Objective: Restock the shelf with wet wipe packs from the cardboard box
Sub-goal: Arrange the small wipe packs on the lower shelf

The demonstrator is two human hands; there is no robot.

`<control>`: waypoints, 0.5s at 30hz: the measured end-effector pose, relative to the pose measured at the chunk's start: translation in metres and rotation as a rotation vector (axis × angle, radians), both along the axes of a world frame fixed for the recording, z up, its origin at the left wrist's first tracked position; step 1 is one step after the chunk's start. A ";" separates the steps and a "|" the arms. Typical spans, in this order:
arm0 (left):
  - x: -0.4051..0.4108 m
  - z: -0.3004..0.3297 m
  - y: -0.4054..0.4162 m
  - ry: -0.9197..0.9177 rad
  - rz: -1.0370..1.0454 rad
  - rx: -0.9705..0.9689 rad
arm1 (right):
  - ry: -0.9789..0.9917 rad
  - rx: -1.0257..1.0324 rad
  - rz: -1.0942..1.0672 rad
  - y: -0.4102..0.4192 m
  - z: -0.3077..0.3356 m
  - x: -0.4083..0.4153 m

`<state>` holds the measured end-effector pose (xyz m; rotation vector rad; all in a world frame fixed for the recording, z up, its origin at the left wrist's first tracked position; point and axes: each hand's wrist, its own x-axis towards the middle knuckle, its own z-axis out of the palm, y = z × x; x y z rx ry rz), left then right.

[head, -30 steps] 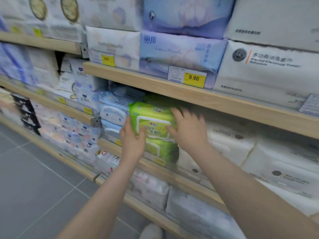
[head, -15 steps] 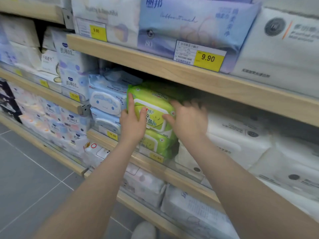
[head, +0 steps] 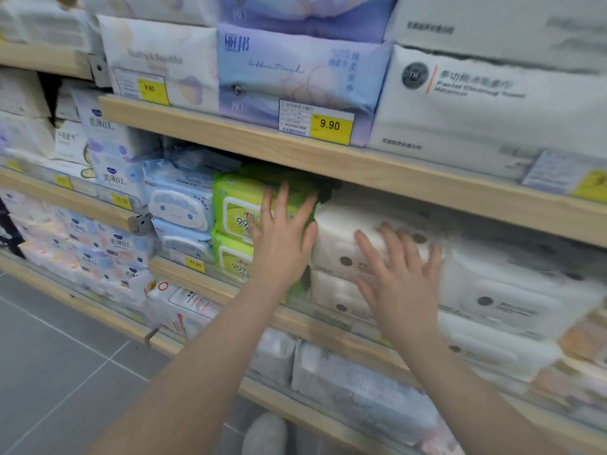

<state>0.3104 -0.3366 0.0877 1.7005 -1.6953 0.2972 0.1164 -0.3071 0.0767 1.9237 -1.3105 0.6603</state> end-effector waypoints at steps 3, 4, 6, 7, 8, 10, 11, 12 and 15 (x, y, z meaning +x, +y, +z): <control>-0.007 -0.011 -0.007 0.005 0.022 0.004 | 0.038 -0.055 -0.012 -0.010 -0.008 -0.013; -0.008 -0.015 -0.009 0.015 0.029 -0.017 | 0.048 -0.077 -0.012 -0.015 -0.011 -0.014; -0.009 -0.019 -0.014 0.025 0.038 -0.051 | 0.073 -0.120 -0.012 -0.026 -0.015 -0.017; -0.010 -0.020 -0.016 0.030 0.037 -0.063 | 0.077 -0.140 -0.008 -0.031 -0.017 -0.018; -0.011 -0.020 -0.017 0.035 0.035 -0.074 | 0.077 -0.156 0.000 -0.034 -0.018 -0.020; -0.012 -0.019 -0.016 0.045 0.030 -0.075 | 0.060 -0.161 0.013 -0.036 -0.019 -0.021; -0.013 -0.018 -0.014 0.054 0.028 -0.071 | 0.050 -0.150 0.015 -0.035 -0.017 -0.020; -0.015 -0.016 -0.011 0.067 0.026 -0.072 | 0.043 -0.125 0.020 -0.033 -0.015 -0.019; -0.038 -0.010 0.008 0.123 -0.026 -0.099 | 0.030 -0.040 0.077 -0.019 -0.005 -0.021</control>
